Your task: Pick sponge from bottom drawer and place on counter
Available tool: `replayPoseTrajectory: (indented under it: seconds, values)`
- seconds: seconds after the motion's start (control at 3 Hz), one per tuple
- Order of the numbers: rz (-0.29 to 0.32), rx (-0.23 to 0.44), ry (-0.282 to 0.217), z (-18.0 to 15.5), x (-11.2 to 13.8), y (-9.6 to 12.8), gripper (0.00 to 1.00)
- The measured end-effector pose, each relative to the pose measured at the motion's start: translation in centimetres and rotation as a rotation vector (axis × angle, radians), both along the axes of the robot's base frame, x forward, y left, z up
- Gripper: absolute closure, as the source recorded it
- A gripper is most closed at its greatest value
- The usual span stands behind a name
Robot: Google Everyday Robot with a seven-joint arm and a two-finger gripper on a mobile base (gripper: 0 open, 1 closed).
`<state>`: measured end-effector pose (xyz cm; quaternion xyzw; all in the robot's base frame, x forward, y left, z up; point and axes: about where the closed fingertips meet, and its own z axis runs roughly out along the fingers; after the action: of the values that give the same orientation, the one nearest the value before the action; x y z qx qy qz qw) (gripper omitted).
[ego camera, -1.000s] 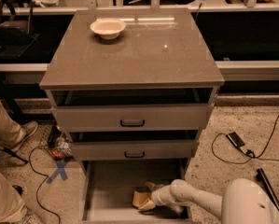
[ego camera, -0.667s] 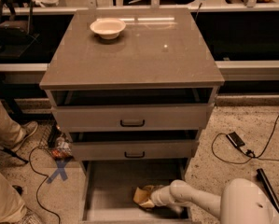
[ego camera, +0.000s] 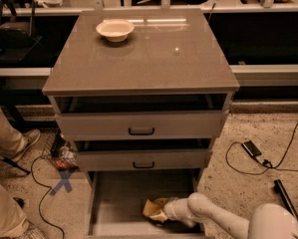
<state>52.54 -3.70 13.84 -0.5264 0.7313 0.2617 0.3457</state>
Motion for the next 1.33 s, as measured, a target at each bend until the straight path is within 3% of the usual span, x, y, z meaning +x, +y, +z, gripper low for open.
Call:
replayPoseTrajectory:
  seconds: [0.33,1.0,1.33]
  values:
    - [0.022,0.112,-0.075,5.1,-0.3,-1.3,1.00]
    - [0.091,0.203,-0.299,16.9,-1.3,-5.8,1.00]
    - [0.091,0.203,-0.299,16.9,-1.3,-5.8,1.00]
